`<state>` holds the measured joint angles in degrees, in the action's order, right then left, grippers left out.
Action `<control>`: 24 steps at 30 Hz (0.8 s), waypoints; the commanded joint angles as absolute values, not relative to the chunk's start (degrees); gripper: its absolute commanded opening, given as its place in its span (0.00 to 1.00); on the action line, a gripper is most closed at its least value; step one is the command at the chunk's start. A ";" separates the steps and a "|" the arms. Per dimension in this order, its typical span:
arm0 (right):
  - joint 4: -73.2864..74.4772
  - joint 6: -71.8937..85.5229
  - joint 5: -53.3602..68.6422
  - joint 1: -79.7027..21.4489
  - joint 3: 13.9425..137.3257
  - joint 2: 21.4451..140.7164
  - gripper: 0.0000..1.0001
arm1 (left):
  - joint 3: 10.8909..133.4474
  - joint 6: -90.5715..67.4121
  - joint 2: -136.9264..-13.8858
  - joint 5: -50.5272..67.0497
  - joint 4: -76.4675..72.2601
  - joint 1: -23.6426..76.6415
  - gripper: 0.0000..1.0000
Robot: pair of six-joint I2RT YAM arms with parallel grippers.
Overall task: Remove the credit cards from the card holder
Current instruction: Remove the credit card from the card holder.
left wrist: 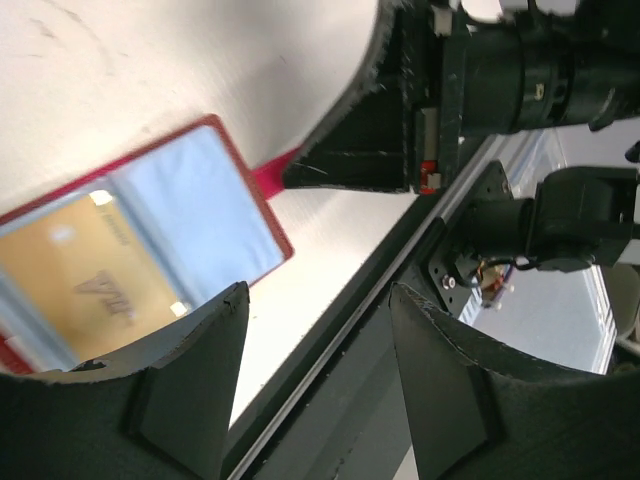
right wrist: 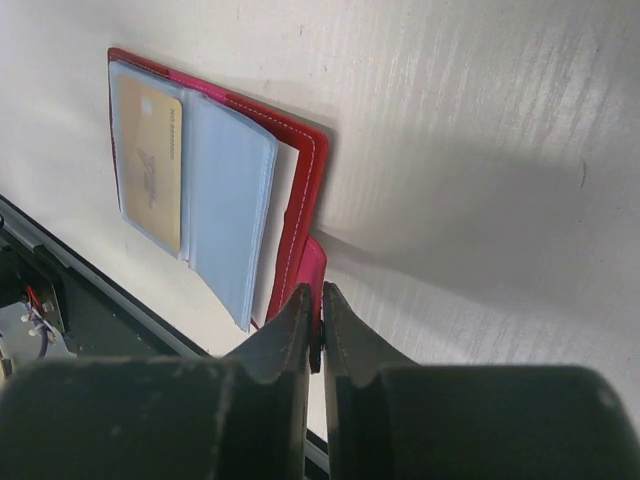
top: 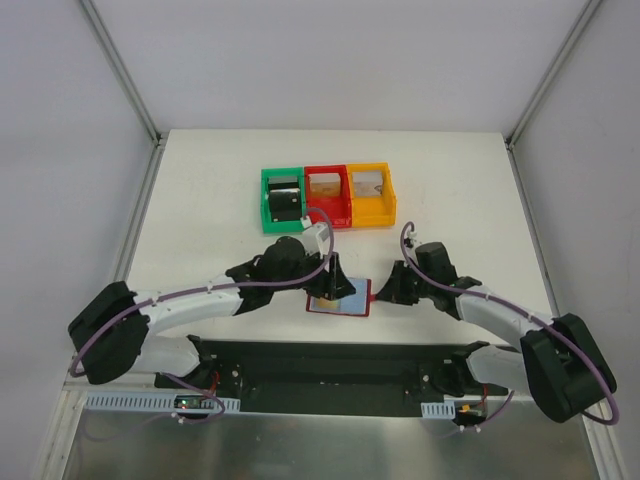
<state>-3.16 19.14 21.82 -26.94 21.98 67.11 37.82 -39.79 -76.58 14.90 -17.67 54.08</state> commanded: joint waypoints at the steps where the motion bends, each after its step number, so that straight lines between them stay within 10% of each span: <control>1: 1.13 16.27 20.05 -27.16 24.61 64.43 0.18 | 33.14 -39.11 -69.97 10.73 -16.18 50.28 0.58; 8: 13.52 11.87 13.90 -27.07 29.26 57.41 0.46 | 28.48 -39.20 -64.26 9.41 -13.71 46.41 0.57; 24: -7.72 20.47 21.97 -38.05 31.99 68.27 0.39 | 26.63 -41.22 -68.64 13.45 -19.33 44.56 0.50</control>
<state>2.11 16.03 20.47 -35.18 29.67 63.29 26.50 -40.10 -66.32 11.20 -15.70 45.25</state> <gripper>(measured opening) 0.391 0.512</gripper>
